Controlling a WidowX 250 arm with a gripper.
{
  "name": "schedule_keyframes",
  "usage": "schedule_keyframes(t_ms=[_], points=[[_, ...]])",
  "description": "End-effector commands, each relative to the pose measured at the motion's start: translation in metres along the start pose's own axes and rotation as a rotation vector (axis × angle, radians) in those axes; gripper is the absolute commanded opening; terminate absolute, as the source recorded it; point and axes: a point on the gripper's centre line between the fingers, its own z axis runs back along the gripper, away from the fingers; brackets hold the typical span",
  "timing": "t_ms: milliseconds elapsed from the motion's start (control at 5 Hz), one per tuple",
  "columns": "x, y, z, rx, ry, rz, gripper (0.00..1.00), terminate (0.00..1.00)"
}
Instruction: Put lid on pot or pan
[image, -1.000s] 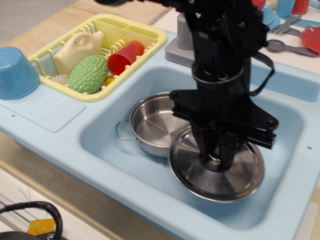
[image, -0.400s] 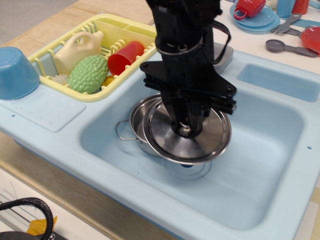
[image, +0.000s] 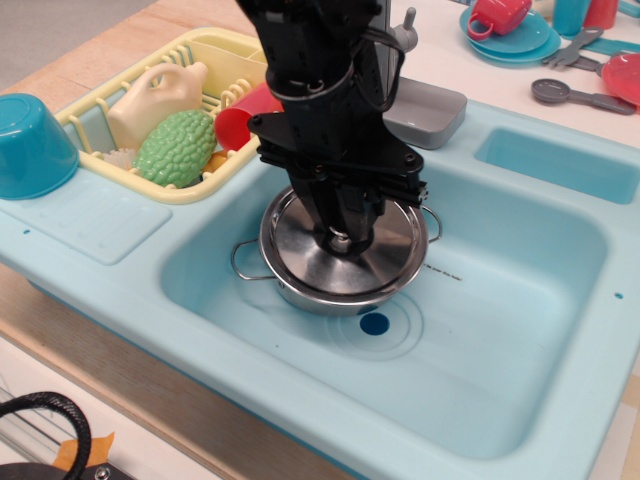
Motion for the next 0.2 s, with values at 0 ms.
schedule_keyframes(t_ms=[0], points=[[0.0105, 0.012, -0.0011, -0.023, -0.021, -0.018, 1.0, 1.0]])
